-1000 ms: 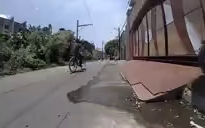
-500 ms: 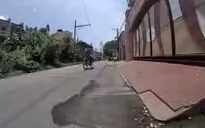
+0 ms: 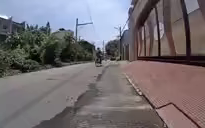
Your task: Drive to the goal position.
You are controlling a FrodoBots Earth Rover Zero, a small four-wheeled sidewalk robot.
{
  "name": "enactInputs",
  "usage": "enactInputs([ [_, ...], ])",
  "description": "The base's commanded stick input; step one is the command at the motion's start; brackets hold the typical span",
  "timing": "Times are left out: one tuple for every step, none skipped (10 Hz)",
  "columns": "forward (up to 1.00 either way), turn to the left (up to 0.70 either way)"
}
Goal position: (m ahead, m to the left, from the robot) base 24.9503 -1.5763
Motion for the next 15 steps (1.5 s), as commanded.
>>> enactInputs([
  [1.00, -0.40],
  [1.00, -0.40],
  [1.00, -0.10],
  [1.00, -0.02],
  [1.00, -0.02],
  [1.00, 0.00],
  [1.00, 0.00],
  [1.00, 0.00],
  [1.00, -0.01],
  [1.00, -0.02],
  [1.00, -0.02],
  [1.00, -0.02],
  [1.00, -0.02],
  [1.00, -0.12],
  [1.00, -0.40],
])
